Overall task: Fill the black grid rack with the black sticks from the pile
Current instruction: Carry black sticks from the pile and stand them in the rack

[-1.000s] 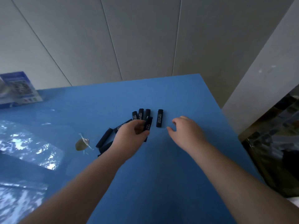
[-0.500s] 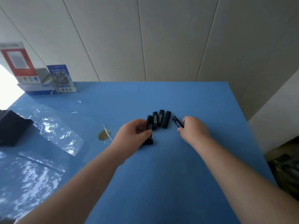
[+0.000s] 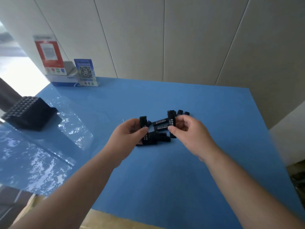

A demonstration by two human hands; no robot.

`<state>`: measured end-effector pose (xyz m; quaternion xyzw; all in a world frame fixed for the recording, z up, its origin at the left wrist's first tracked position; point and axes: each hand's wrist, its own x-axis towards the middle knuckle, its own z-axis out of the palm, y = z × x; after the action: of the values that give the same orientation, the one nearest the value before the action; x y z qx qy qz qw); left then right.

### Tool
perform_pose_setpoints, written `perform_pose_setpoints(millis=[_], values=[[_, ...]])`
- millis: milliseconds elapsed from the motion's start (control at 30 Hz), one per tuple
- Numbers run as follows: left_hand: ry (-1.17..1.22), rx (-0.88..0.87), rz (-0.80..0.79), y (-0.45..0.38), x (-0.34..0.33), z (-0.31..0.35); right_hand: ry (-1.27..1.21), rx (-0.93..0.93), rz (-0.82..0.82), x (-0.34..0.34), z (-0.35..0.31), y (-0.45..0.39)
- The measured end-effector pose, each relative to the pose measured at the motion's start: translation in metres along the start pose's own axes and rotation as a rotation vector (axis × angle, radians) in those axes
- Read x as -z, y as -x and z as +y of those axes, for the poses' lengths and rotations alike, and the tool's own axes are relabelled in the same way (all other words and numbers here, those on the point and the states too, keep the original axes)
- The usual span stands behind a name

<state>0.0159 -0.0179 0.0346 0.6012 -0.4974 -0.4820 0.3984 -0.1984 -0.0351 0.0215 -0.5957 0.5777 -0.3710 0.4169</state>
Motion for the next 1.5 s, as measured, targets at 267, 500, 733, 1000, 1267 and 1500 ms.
perform_pose_setpoints(millis=[267,500,733,1000,1267,1500], values=[[0.110,0.001,0.107,0.042,0.104,-0.027,-0.026,0.063,-0.176,-0.100,-0.053,0.021],[0.178,-0.012,0.180,0.095,0.223,-0.057,-0.093,0.030,-0.287,-0.216,-0.105,0.059],[0.083,0.018,0.194,0.134,0.334,-0.092,-0.102,0.086,-0.294,-0.327,-0.152,0.087],[0.090,0.020,0.236,0.130,0.401,-0.110,-0.035,0.120,-0.309,-0.396,-0.171,0.085],[0.076,-0.027,0.262,0.074,0.448,-0.103,-0.074,0.134,-0.265,-0.431,-0.187,0.017],[-0.026,-0.077,0.274,0.017,0.477,-0.096,-0.061,0.107,-0.220,-0.451,-0.192,-0.039]])
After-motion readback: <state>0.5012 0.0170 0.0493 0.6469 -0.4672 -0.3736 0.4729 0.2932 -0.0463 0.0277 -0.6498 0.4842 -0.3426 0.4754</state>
